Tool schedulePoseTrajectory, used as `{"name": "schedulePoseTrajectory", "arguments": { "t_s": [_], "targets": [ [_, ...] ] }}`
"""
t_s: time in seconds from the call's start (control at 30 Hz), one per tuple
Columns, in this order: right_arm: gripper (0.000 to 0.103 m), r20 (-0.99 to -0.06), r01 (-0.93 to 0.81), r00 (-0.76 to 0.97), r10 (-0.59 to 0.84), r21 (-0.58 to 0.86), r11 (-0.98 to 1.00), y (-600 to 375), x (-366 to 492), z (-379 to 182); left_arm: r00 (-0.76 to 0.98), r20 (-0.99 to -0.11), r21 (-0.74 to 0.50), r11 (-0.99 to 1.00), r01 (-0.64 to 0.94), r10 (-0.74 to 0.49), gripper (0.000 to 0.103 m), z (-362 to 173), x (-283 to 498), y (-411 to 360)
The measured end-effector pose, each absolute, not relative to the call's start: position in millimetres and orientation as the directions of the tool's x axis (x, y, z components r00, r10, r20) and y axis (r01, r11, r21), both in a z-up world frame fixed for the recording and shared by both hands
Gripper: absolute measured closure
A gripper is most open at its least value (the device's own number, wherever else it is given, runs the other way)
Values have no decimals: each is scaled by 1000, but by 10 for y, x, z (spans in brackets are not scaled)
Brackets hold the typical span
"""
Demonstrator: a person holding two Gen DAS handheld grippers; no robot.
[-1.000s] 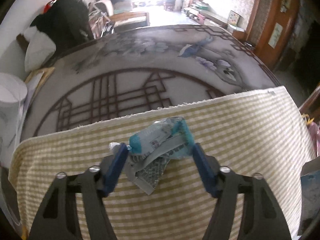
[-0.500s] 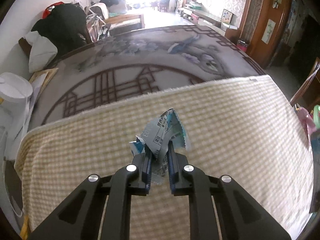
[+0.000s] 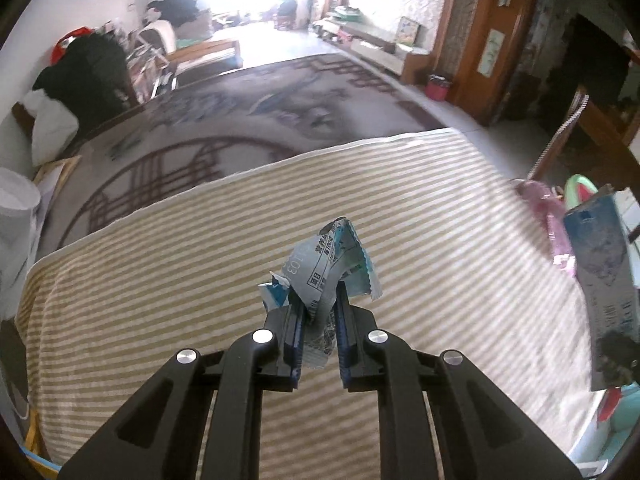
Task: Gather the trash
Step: 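Carry the blue wrapper with the left gripper while the right gripper carries the carton over the bucket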
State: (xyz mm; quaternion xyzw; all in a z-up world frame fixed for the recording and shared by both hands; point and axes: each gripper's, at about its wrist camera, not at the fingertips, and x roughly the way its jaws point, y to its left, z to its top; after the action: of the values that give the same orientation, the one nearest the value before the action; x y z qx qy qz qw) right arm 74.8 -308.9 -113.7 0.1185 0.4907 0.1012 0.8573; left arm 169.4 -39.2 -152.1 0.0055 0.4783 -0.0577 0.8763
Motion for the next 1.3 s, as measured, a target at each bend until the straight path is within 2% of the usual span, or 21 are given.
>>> {"name": "schedulePoseTrajectory", "arguments": {
  "t_s": [0.47, 0.83, 1.3],
  "targets": [
    [63, -780, 8, 575, 246, 306, 952, -3713, 557, -922, 506, -827, -126, 958, 257, -245, 91, -1343, 1459, -1407],
    [63, -756, 23, 610, 238, 317, 948, -4353, 641, -795, 502, -804, -193, 939, 287, -318, 91, -1044, 1351, -2044],
    [63, -802, 156, 584, 123, 260, 953, -5495, 917, -1007, 467, -778, -261, 892, 369, -421, 91, -873, 1506, -3112]
  ]
}}
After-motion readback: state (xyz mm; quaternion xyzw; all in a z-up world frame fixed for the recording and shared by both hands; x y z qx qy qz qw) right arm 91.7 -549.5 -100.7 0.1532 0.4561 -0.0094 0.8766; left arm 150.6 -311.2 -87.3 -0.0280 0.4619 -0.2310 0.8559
